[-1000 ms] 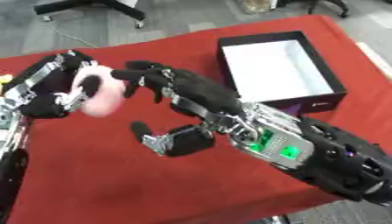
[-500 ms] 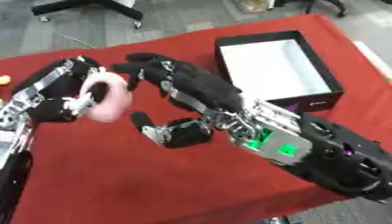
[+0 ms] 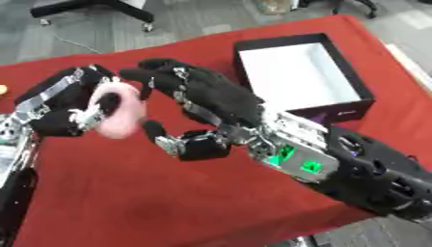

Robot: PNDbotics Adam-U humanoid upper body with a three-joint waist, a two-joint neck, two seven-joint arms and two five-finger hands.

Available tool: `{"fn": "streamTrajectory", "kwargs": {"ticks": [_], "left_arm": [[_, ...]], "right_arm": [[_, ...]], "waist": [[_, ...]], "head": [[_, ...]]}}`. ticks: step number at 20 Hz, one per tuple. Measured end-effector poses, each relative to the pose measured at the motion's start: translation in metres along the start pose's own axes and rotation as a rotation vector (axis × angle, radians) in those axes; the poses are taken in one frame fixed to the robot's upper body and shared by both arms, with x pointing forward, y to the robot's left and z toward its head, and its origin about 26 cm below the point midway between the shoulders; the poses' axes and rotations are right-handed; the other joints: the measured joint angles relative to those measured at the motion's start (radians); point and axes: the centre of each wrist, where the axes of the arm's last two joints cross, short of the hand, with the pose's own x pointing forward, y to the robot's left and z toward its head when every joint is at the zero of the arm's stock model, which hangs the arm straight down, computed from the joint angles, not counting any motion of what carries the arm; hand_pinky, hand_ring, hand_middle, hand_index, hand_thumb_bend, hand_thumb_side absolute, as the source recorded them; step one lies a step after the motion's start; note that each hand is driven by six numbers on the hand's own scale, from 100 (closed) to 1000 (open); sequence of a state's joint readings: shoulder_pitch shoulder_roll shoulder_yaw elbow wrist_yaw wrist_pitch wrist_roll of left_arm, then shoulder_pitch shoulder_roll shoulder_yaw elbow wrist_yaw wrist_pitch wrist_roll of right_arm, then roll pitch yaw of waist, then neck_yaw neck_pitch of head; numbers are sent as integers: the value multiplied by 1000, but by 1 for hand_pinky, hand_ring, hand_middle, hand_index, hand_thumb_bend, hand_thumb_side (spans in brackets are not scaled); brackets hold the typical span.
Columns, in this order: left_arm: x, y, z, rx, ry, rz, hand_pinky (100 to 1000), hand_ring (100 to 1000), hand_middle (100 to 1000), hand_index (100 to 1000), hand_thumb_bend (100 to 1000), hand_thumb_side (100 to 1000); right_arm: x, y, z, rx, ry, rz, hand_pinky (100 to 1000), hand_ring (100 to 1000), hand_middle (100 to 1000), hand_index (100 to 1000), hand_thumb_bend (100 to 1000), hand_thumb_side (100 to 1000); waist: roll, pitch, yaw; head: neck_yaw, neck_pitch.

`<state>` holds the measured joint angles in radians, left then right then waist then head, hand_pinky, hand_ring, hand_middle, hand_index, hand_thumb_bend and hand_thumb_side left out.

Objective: Pick up the objects with one hand, pass them to the other hand, and then place them into the box on the other side of the table.

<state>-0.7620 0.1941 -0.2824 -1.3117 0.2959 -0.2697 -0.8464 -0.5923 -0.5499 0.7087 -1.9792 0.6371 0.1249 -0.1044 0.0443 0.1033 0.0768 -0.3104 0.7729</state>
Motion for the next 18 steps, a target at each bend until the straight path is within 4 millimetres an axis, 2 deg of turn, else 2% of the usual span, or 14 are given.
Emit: {"fn": "streamTrajectory", "kwargs": {"ticks": [3,4,5,10,18], "left_arm": [[5,2,0,-12,-16,10,574,398,296,387,100,386],[6,3,0,-16,-20,14,574,398,296,387,100,423],[7,3,0,-19,-24,18,573,398,296,387,100,395],[12,4,-1,-31,-52,47,573,398,296,387,100,400],[20,5,-3,-55,-68,83,572,399,297,388,100,396]], "right_arm": [[0,1,0,12,-5,33,449,902,644,959,100,170],[0,1,0,16,-9,42,453,901,646,959,100,173],[1,1,0,22,-12,52,457,898,647,958,100,166],[0,-1,0,42,-24,94,473,886,652,956,100,159],[0,-3,-1,41,-21,140,451,846,628,942,100,164]], "waist": [[0,0,0],[0,0,0],[0,0,0],[0,0,-1],[0,0,0]], "head": [[-2,0],[-3,0],[-4,0],[-9,0],[-16,0]]}}
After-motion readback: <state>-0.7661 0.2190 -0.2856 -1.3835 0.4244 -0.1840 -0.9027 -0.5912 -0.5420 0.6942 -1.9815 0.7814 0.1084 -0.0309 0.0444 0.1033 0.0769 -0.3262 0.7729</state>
